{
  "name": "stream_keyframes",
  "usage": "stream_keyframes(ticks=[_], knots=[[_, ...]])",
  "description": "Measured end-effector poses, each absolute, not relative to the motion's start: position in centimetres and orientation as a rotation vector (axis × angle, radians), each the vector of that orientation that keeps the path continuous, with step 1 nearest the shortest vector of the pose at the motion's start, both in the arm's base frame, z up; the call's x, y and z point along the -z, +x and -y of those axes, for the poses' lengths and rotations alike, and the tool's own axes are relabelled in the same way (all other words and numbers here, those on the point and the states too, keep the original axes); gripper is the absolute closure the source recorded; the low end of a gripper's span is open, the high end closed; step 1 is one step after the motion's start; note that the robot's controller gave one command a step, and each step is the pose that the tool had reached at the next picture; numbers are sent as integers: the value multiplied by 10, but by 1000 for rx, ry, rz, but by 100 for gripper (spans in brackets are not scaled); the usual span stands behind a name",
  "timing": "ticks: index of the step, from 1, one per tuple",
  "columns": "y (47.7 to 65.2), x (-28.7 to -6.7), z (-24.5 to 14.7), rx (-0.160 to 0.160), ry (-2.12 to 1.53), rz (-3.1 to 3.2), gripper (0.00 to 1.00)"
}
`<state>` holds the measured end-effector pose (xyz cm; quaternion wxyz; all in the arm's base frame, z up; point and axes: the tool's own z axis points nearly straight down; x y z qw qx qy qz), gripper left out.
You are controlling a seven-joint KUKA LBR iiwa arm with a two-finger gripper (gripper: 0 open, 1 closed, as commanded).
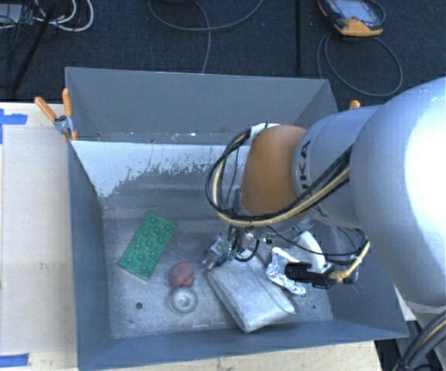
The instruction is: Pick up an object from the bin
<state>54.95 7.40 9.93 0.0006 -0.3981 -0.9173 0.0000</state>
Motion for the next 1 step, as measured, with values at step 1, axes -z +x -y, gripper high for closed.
stream_keyframes(ticks=[1], knots=[[560,-297,-80,5,-1248,2890,100]])
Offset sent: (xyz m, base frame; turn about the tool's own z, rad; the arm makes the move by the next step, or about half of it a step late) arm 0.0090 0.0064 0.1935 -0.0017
